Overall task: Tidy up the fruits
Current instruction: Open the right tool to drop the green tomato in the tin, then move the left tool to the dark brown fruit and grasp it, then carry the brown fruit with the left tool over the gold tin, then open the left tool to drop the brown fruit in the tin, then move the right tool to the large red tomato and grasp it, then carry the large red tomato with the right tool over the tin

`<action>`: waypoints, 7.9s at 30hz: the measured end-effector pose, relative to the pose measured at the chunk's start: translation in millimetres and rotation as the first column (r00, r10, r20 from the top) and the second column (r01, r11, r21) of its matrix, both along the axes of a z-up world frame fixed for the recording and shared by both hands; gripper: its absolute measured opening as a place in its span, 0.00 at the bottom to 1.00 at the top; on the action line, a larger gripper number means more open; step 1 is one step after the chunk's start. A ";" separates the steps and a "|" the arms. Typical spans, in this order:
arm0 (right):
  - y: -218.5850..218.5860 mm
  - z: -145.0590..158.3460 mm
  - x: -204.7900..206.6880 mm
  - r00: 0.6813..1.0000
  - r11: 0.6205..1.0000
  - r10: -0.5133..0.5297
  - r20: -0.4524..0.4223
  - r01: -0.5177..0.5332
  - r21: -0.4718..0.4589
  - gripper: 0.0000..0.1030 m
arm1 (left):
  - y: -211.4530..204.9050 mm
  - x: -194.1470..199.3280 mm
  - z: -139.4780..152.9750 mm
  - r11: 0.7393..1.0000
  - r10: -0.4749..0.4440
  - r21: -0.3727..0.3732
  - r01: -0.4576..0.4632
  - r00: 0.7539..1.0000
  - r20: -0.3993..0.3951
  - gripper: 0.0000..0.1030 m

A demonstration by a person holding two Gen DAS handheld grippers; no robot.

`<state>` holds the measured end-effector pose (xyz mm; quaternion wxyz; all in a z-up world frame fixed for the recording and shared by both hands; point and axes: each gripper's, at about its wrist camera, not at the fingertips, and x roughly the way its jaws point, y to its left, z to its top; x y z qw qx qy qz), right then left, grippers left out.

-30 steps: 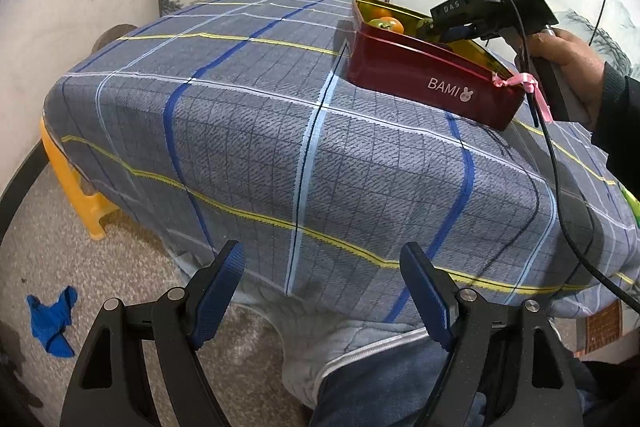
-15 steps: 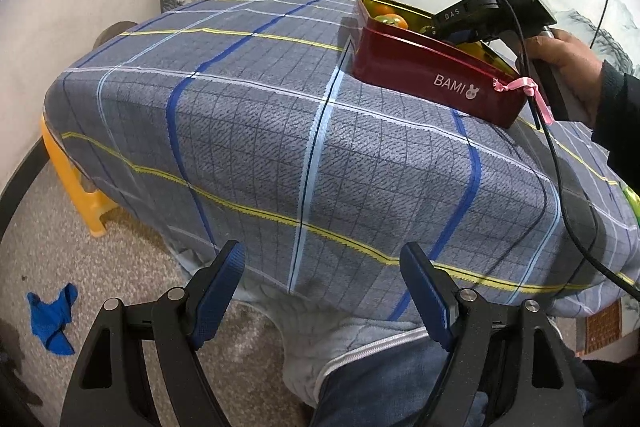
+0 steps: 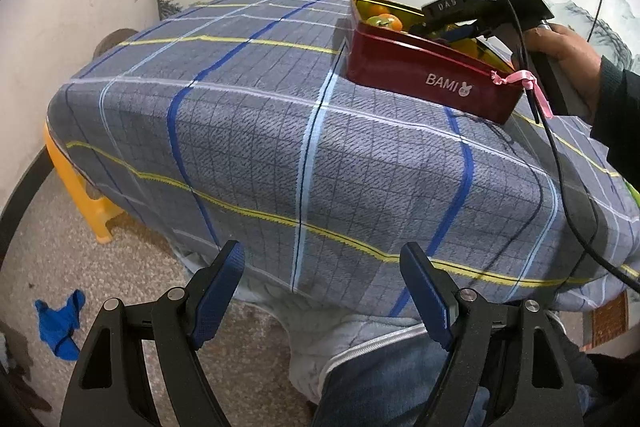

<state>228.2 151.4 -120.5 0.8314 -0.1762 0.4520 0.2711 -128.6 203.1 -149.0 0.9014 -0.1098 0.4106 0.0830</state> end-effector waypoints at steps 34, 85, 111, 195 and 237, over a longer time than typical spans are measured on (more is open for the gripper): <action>-480.0 -6.5 -18.3 0.620 0.482 -0.781 -0.077 0.677 0.557 0.98 | -216.2 283.9 82.4 0.944 -0.320 0.125 0.306 0.940 0.119 0.78; -497.0 -19.1 -17.8 0.592 0.414 -0.792 -0.152 0.702 0.579 0.99 | -68.6 275.9 143.7 0.956 -0.086 0.289 0.046 0.988 0.127 0.39; -496.3 -19.4 -17.1 0.592 0.416 -0.791 -0.151 0.703 0.577 0.99 | -35.9 327.7 112.5 0.986 -0.044 0.157 0.047 0.999 -0.022 0.39; -189.3 -9.2 37.3 0.958 0.938 -0.281 0.049 0.264 0.226 0.52 | -18.2 47.7 19.0 0.991 -0.117 -0.058 0.118 0.993 0.008 0.78; -144.7 102.9 -45.7 0.910 0.935 -0.307 0.277 0.234 0.266 0.31 | -30.6 3.0 56.4 0.996 -0.083 -0.008 0.084 0.991 0.109 0.78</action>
